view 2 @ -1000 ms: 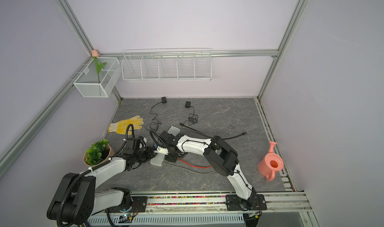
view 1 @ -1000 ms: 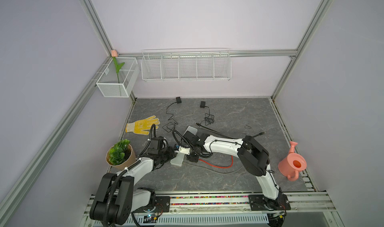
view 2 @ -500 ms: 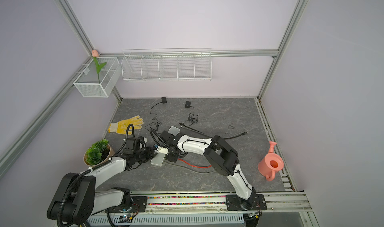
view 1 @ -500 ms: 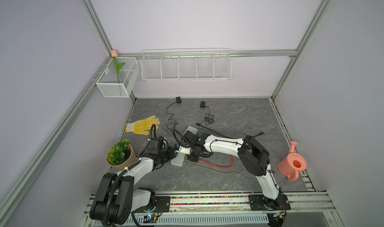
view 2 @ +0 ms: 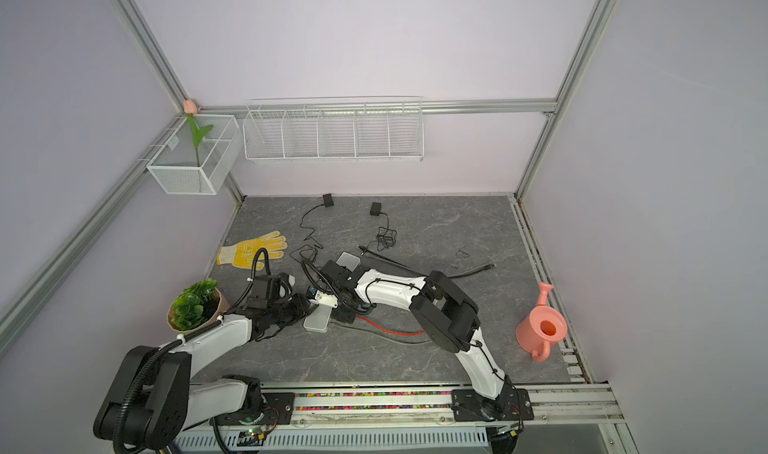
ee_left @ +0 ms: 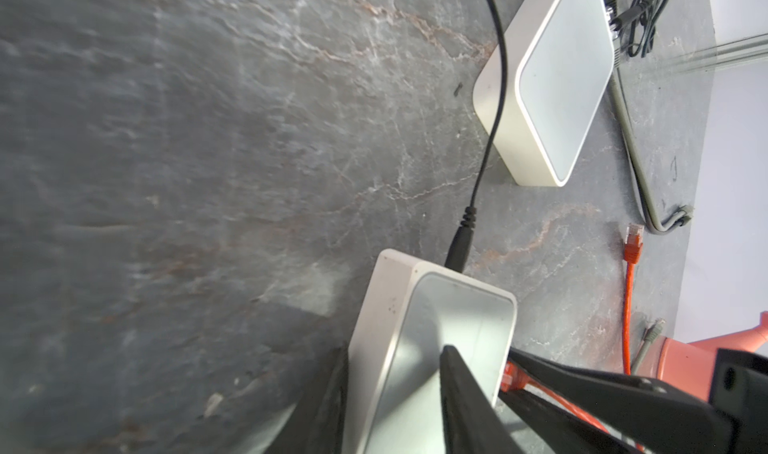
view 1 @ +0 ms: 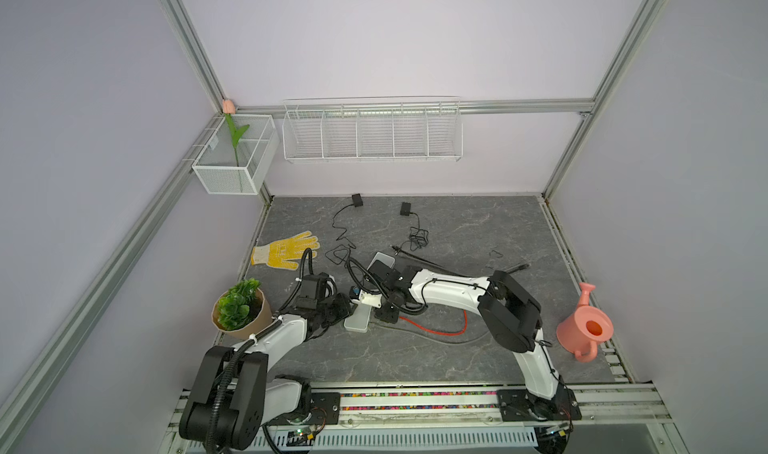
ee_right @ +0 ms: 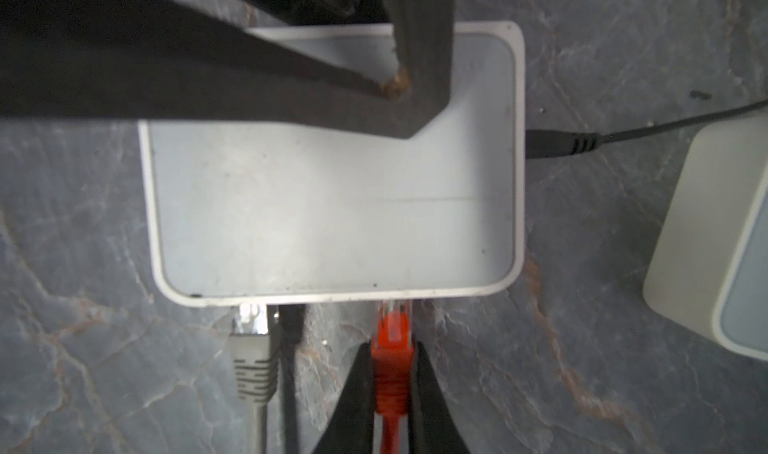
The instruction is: Insert the plug into the switch port
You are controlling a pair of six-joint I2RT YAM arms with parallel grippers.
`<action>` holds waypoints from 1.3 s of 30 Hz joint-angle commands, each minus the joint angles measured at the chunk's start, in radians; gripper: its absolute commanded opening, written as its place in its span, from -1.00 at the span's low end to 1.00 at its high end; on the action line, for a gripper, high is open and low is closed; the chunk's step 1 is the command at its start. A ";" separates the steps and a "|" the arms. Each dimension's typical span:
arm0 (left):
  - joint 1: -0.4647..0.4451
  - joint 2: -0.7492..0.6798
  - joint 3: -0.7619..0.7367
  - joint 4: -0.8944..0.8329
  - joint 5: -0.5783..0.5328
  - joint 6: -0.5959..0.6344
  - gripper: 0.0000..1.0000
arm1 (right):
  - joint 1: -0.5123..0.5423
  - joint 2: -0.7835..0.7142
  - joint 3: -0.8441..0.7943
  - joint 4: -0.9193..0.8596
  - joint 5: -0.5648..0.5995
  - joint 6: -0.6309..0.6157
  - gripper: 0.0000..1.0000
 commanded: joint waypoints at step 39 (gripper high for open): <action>-0.021 0.051 -0.010 0.077 0.177 0.039 -0.29 | 0.030 0.077 0.147 0.226 -0.148 0.026 -0.86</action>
